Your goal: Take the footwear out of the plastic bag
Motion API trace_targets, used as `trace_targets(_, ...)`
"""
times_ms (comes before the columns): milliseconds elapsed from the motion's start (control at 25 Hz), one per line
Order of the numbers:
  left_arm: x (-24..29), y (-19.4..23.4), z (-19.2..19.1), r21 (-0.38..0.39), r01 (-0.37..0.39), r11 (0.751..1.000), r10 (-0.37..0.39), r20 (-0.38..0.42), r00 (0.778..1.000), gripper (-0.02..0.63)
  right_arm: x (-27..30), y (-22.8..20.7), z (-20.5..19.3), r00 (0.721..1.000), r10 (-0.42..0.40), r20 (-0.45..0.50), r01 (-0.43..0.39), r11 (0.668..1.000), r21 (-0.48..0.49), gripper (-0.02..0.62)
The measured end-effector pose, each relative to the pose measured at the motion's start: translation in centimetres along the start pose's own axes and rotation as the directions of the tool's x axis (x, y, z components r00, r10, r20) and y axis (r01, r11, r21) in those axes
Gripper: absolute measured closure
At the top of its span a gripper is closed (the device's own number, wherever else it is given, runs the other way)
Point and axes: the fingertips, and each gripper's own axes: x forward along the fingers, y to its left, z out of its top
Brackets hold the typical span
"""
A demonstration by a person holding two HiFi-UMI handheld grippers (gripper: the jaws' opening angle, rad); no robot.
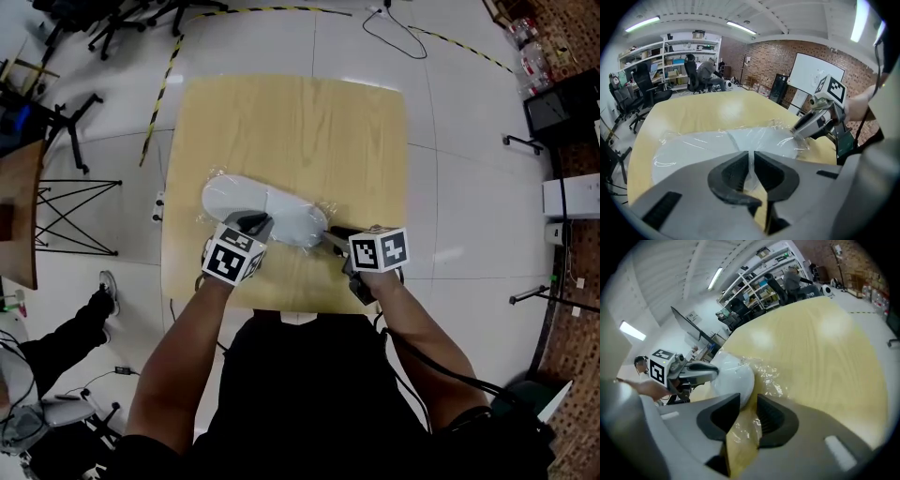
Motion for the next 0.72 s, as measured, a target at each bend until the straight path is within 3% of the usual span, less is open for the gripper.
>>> trace_targets(280,-0.1,0.3,-0.1,-0.038,-0.009,0.999,0.01,0.03,0.999,0.565,1.2,0.4,0.5,0.999,0.045,0.024,-0.048,0.991,0.125,0.502)
trace_targets(480,-0.5,-0.3,0.4,-0.022,0.005,1.0,-0.004,0.033,0.999,0.561,0.0,-0.2,0.8,0.994,0.089,0.067,-0.097,0.985,0.139,0.544)
trace_targets(560,-2.2,-0.7,1.3,-0.032,0.015,0.999,-0.012,0.091,0.996,0.543,-0.9,-0.6,0.4,0.994,0.091,0.054,-0.097,0.987,0.124,0.546)
trace_targets(640,-4.7,0.3,2.1,-0.037,-0.021,0.999,0.027,0.166,0.986,0.492,-1.5,-0.9,0.0,0.997,0.074,0.029,-0.076,0.994,0.079,0.546)
trace_targets(720,-7.2,3.2,1.9,-0.065,-0.109,0.992,0.12,0.204,0.972,0.471,-1.8,-1.1,-0.2,0.999,0.043,0.009,-0.044,0.999,0.02,0.542)
